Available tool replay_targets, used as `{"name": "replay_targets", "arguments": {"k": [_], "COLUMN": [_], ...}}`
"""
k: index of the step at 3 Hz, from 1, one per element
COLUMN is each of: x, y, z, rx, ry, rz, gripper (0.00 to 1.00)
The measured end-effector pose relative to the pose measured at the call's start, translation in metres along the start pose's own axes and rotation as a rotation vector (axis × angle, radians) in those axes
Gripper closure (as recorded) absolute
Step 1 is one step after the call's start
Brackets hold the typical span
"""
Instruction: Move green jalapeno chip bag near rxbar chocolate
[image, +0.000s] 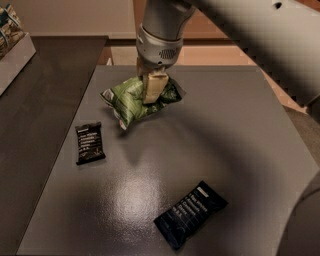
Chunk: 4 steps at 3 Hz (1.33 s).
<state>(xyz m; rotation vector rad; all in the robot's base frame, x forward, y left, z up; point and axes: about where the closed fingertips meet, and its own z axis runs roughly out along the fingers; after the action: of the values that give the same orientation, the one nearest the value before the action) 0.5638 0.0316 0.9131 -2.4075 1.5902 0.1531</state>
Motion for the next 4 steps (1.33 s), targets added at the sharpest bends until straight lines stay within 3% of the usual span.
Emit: {"name": "replay_targets", "arguments": {"k": [1,2,4], "x": [-0.025,-0.042,-0.040], "y": [0.013,0.015,0.000], "z": [0.008,0.016,0.027], "rx": [-0.021,-0.035,-0.027], "ry": [-0.037,-0.067,-0.095], "rz": [-0.057,-0.092,-0.080], "gripper": [0.84,0.61,0.14]}}
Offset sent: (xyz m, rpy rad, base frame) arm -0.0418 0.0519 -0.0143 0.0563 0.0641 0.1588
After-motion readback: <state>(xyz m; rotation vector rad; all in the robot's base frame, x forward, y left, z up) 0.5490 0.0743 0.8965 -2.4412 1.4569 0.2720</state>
